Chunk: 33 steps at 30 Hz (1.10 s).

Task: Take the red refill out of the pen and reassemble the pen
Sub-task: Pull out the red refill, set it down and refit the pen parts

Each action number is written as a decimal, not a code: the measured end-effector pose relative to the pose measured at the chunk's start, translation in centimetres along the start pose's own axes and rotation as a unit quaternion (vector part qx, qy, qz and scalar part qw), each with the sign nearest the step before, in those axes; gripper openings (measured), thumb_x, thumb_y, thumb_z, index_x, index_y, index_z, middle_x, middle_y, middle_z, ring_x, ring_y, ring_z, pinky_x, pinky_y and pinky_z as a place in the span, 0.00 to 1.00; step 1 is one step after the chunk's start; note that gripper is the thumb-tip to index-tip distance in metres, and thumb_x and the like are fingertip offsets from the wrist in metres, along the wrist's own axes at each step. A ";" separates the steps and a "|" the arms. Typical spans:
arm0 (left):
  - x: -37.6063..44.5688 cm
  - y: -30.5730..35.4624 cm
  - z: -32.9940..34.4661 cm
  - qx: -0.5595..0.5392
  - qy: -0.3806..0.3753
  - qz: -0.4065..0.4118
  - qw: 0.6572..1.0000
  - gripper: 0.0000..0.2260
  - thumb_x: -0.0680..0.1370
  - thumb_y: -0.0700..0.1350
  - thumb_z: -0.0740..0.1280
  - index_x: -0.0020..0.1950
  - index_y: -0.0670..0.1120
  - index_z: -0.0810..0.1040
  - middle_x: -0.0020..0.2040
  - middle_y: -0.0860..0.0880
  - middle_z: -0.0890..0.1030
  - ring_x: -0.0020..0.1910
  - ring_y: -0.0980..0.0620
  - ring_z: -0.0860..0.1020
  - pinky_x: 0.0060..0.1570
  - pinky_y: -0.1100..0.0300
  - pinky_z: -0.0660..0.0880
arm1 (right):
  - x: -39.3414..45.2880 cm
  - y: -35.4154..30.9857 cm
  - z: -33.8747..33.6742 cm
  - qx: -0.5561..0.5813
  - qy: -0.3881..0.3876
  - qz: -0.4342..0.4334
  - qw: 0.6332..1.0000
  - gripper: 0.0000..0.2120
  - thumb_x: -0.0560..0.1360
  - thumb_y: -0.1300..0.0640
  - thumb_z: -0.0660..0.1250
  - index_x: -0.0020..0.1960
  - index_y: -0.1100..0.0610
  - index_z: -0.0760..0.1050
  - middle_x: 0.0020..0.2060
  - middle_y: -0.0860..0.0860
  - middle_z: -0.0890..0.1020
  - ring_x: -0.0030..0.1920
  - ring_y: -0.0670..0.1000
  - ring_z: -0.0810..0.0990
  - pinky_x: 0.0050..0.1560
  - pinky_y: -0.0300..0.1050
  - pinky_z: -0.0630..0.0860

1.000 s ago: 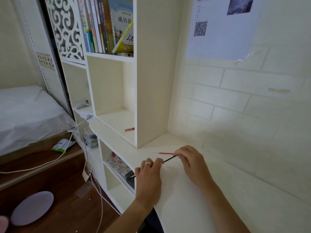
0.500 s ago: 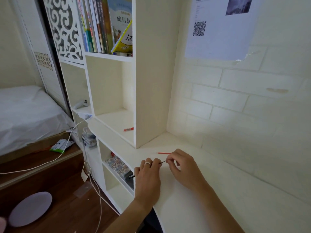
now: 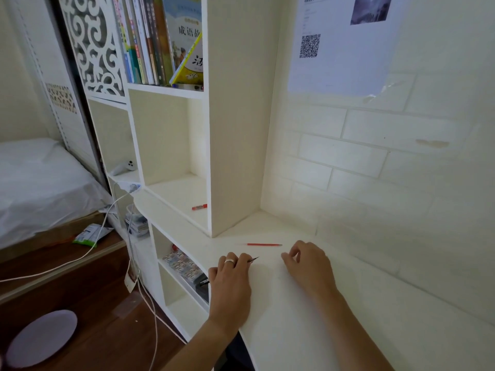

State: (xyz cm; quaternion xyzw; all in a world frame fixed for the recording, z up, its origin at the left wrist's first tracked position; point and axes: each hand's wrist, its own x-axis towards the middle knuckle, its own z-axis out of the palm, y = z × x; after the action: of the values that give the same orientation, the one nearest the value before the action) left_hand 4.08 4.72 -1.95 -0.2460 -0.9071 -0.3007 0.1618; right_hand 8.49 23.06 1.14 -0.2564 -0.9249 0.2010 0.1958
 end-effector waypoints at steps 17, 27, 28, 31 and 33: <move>-0.1 0.1 -0.1 -0.004 0.005 0.008 1.000 0.13 0.80 0.40 0.57 0.58 0.56 0.72 0.48 0.54 0.72 0.51 0.52 0.67 0.50 0.57 0.57 | -1.2 -2.4 0.0 0.254 -0.072 -0.132 0.956 0.05 0.77 0.60 0.72 0.47 0.50 0.83 0.42 0.43 0.86 0.44 0.44 0.82 0.43 0.32 0.74; 0.0 0.1 0.0 -0.006 0.005 0.010 1.000 0.14 0.80 0.39 0.57 0.59 0.56 0.72 0.49 0.54 0.72 0.51 0.52 0.68 0.50 0.56 0.60 | -1.5 -2.9 0.0 0.250 -0.097 -0.150 0.951 0.07 0.78 0.61 0.71 0.47 0.50 0.83 0.41 0.45 0.85 0.43 0.41 0.80 0.43 0.31 0.73; -0.1 0.1 0.0 -0.007 0.005 0.010 1.000 0.14 0.80 0.39 0.57 0.59 0.56 0.72 0.49 0.54 0.73 0.51 0.52 0.68 0.51 0.56 0.60 | -1.5 -2.9 0.1 0.251 -0.098 -0.152 0.951 0.07 0.78 0.61 0.71 0.47 0.50 0.82 0.42 0.45 0.85 0.44 0.41 0.81 0.43 0.31 0.73; 0.0 0.1 0.0 -0.014 0.005 0.016 1.000 0.14 0.80 0.39 0.57 0.58 0.56 0.73 0.48 0.54 0.74 0.51 0.52 0.68 0.51 0.56 0.62 | -1.5 -3.0 0.2 0.252 -0.106 -0.161 0.948 0.06 0.77 0.61 0.71 0.48 0.50 0.82 0.42 0.45 0.86 0.44 0.43 0.82 0.44 0.32 0.75; 0.0 0.0 0.0 -0.017 0.003 0.022 1.000 0.13 0.80 0.39 0.57 0.57 0.55 0.73 0.49 0.54 0.74 0.52 0.52 0.69 0.51 0.55 0.63 | -1.5 -3.1 0.3 0.253 -0.108 -0.167 0.947 0.06 0.77 0.61 0.72 0.49 0.51 0.82 0.43 0.46 0.86 0.45 0.44 0.82 0.45 0.32 0.75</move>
State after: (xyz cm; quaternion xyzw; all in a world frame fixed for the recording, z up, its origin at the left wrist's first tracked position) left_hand 4.06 4.73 -1.94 -0.2676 -0.8957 -0.3136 0.1664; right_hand 8.33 19.69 1.93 -0.0172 -0.8887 0.4195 0.1844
